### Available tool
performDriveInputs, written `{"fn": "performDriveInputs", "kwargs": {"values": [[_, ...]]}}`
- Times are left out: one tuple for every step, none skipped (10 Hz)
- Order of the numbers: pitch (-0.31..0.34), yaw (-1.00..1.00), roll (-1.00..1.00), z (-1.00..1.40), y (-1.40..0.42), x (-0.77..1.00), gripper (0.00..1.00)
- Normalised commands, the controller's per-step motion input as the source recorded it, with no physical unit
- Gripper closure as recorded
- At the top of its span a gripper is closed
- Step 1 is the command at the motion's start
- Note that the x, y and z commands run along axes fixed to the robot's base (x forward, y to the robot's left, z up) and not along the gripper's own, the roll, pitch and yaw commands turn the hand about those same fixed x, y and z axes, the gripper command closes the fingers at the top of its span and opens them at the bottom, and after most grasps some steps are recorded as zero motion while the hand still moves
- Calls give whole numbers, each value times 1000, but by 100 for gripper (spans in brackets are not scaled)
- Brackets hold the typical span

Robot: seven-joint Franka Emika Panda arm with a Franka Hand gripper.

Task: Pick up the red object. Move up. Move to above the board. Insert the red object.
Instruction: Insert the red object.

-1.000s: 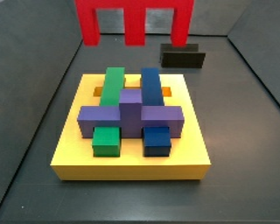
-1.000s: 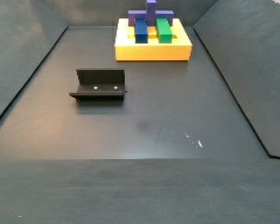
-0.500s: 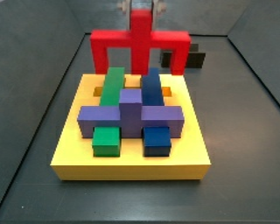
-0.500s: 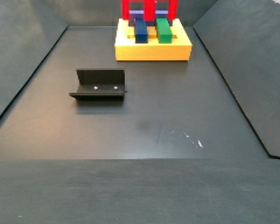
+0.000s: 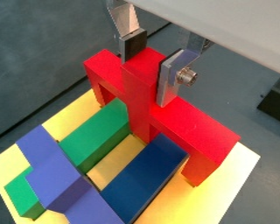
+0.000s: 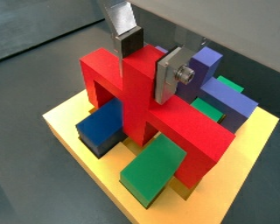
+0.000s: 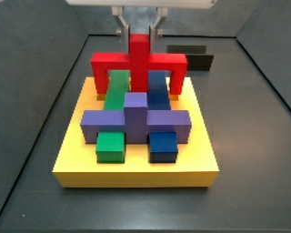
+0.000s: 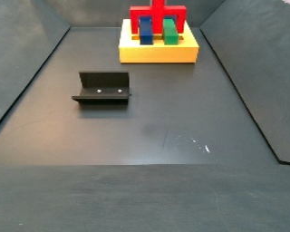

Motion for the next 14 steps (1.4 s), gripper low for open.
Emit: {"fn": "performDriveInputs", "kwargs": {"values": [[-36,0,-27,-354,3,-83,100],[-17,0,0,-354,0,-14,100],[-9,0,0,-297,0,0,100],[0,0,0,-137,51,0,100],[0,0,-24,0,166,0,100],[6,0,0,0,120,0,100],[30,0,0,0,106,0,100],[51,0,1,26,63,0,100],[41,0,34,0,9,0,100],[11,29,64,-177,0,0,100],[0,60,0,-363,0,0,100],[0,106,71,-546,-126,0,100],[0,60,97,-714,-123,109,100],[-56,9,0,-889,0,0,100]]}}
